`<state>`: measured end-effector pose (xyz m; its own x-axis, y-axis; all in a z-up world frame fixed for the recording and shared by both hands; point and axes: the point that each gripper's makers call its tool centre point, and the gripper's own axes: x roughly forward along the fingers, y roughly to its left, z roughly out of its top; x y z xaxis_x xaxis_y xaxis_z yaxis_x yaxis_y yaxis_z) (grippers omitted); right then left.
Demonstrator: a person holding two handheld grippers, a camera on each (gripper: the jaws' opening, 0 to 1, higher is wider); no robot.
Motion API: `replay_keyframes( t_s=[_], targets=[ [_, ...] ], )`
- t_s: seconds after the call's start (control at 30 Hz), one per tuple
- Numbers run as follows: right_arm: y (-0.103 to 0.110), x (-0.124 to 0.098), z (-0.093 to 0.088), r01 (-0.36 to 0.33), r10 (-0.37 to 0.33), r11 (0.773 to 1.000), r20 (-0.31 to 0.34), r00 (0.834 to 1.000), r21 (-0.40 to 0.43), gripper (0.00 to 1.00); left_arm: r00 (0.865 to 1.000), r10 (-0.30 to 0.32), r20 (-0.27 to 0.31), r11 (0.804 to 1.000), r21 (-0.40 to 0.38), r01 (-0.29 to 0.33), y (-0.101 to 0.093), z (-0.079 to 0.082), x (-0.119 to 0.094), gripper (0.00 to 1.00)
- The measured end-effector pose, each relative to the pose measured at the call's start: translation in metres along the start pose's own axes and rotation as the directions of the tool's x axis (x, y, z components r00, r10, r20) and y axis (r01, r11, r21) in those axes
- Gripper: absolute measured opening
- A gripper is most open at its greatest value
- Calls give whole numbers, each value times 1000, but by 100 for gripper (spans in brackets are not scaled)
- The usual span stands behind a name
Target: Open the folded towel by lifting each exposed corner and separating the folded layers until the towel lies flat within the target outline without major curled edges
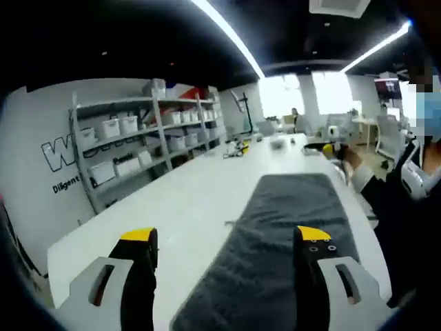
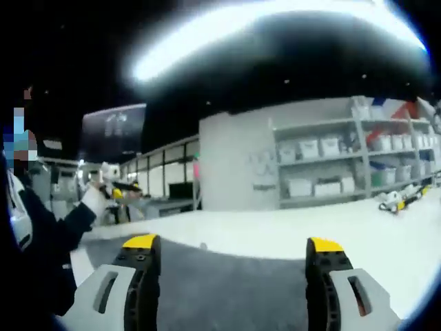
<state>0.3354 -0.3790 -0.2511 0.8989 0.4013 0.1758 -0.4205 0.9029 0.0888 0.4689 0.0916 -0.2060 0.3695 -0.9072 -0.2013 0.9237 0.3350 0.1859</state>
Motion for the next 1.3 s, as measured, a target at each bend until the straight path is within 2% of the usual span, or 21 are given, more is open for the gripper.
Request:
replay_keyframes(
  t_s=[0.1, 0.17, 0.23, 0.27, 0.3, 0.33, 0.37, 0.4, 0.47, 0.53, 0.6, 0.63, 0.7, 0.73, 0.87, 1.0, 1.07, 1.1, 1.13, 1.23, 1.3],
  targets=[
    [7, 3, 9, -17, 17, 1000, 31, 999, 19, 100, 999, 28, 43, 998, -65, -25, 1, 15, 1, 89],
    [12, 6, 12, -21, 21, 1000, 34, 999, 12, 99, 995, 81, 67, 993, -94, -74, 6, 23, 3, 90],
    [15, 11, 13, -15, 15, 1000, 29, 999, -3, 99, 982, 150, 115, 974, -187, -127, 9, 30, 4, 92],
    [17, 12, 14, -12, 12, 1000, 25, 1000, -10, 99, 977, 173, 121, 966, -216, -144, 9, 28, 3, 94],
    [20, 14, 15, -5, 6, 1000, 22, 1000, -20, 99, 977, 177, 122, 968, -202, -150, 3, 23, 2, 95],
    [22, 15, 16, 0, 0, 1000, 16, 1000, -31, 99, 977, 183, 106, 969, -190, -160, -4, 13, -2, 96],
    [24, 16, 17, 3, -2, 999, 9, 1000, -42, 99, 973, 221, 64, 955, -215, -203, -4, 3, -6, 97],
    [25, 16, 17, 6, -6, 999, 5, 1000, -51, 99, 963, 266, 41, 939, -239, -249, -1, -3, -11, 97],
    [29, 17, 20, 31, -32, 995, -11, 999, -91, 99, 943, 329, 49, 916, -258, -306, -3, -5, -23, 96],
    [32, 19, 21, 48, -52, 990, -26, 998, -135, 99, 919, 386, 79, 883, -318, -344, -8, -4, -35, 97],
    [31, 20, 19, 76, -86, 985, -59, 995, -156, 99, 911, 404, 84, 878, -314, -361, -27, -9, -41, 97],
    [31, 20, 17, 90, -103, 981, -73, 992, -171, 99, 900, 426, 90, 871, -311, -381, -32, -10, -46, 97],
    [31, 21, 15, 98, -117, 977, -95, 989, -189, 99, 854, 507, 121, 835, -317, -451, -36, -9, -58, 98],
    [30, 21, 12, 110, -132, 978, -114, 985, -177, 99, 837, 532, 130, 823, -310, -475, -42, -9, -62, 100],
    [34, 17, 5, 113, -149, 971, -166, 975, -211, 99, 823, 560, 94, 806, -292, -515, -70, -21, -71, 100],
    [35, 11, 11, 126, -165, 967, -168, 972, -222, 99, 806, 588, 67, 793, -244, -558, -90, -29, -80, 100],
    [38, 7, 13, 132, -171, 966, -167, 971, -222, 98, 804, 593, 31, 789, -219, -574, -96, -37, -83, 100],
    [38, 6, 14, 135, -174, 966, -169, 970, -221, 98, 802, 597, -5, 787, -189, -587, -99, -46, -84, 100],
    [38, 4, 14, 140, -180, 964, -171, 969, -225, 97, 799, 601, -19, 781, -195, -593, -101, -52, -84, 100],
    [38, -2, 15, 155, -199, 959, -173, 965, -237, 96, 813, 581, -41, 783, -242, -573, -110, -68, -83, 100],
    [40, -5, 13, 154, -202, 958, -188, 961, -242, 96, 809, 586, -35, 775, -267, -573, -110, -71, -86, 99]
  ],
)
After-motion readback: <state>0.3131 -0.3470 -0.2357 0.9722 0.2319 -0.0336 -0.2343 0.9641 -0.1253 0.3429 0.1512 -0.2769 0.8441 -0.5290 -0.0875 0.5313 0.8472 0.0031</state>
